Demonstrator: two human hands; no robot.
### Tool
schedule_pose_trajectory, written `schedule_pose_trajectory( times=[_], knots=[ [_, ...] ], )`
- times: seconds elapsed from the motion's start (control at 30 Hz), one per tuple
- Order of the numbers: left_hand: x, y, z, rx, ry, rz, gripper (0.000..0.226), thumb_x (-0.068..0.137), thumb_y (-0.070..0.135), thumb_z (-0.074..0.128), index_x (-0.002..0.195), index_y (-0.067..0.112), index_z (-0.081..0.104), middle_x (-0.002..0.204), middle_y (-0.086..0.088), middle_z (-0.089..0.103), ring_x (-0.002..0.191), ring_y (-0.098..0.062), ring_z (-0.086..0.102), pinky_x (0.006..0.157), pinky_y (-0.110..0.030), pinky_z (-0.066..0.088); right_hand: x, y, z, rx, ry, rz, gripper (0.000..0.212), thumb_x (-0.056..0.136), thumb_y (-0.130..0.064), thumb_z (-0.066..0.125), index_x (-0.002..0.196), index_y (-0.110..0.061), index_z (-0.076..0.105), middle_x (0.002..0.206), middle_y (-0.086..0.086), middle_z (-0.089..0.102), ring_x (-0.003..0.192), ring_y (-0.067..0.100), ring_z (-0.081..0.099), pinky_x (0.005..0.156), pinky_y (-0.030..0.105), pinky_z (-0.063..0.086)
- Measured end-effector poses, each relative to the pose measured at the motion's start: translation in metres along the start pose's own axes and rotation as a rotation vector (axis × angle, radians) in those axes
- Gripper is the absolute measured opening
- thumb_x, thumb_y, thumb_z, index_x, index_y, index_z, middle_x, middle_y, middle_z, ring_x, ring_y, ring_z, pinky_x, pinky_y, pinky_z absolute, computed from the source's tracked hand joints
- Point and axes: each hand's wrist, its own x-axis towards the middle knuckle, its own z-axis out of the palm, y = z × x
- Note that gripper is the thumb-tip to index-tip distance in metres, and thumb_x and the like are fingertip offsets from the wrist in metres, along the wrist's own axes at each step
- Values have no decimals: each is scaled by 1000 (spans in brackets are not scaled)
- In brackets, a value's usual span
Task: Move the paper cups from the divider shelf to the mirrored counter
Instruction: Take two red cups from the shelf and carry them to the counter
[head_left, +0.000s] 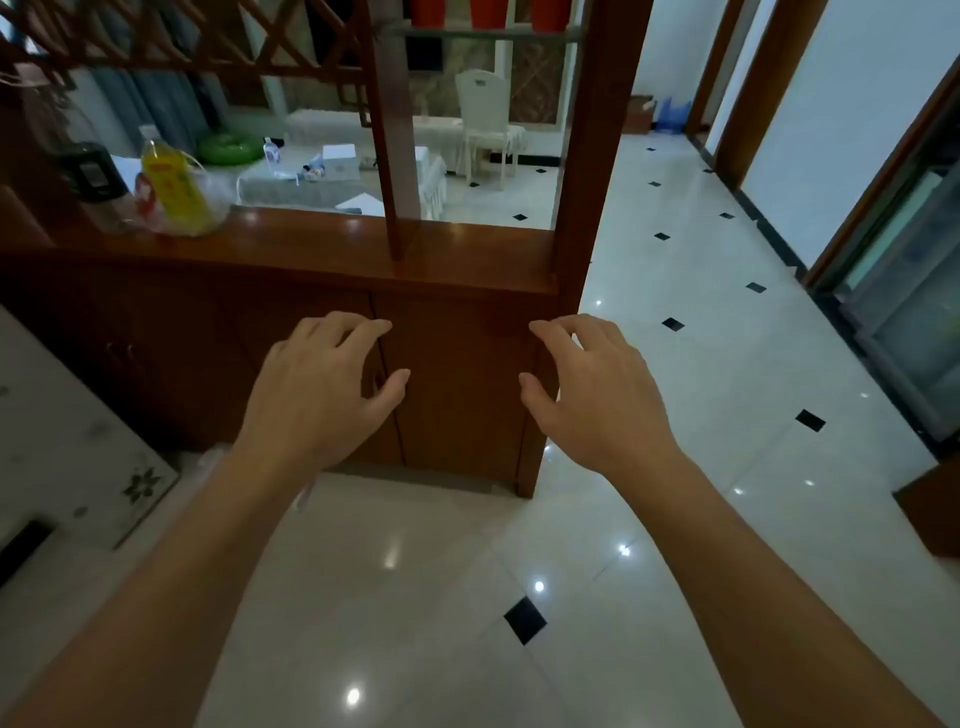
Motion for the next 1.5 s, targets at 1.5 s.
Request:
schedule_pose_trajectory(
  times=[1.5],
  knots=[
    [448, -84, 51, -453, 273, 193, 52, 88, 48, 54, 136, 28, 49, 136, 3, 50, 121, -17, 47, 94, -39, 45, 421, 55, 47, 18, 485, 74, 49, 87, -45, 60, 131, -24, 56, 132, 4, 59, 118, 25, 54, 94, 41, 45]
  ],
)
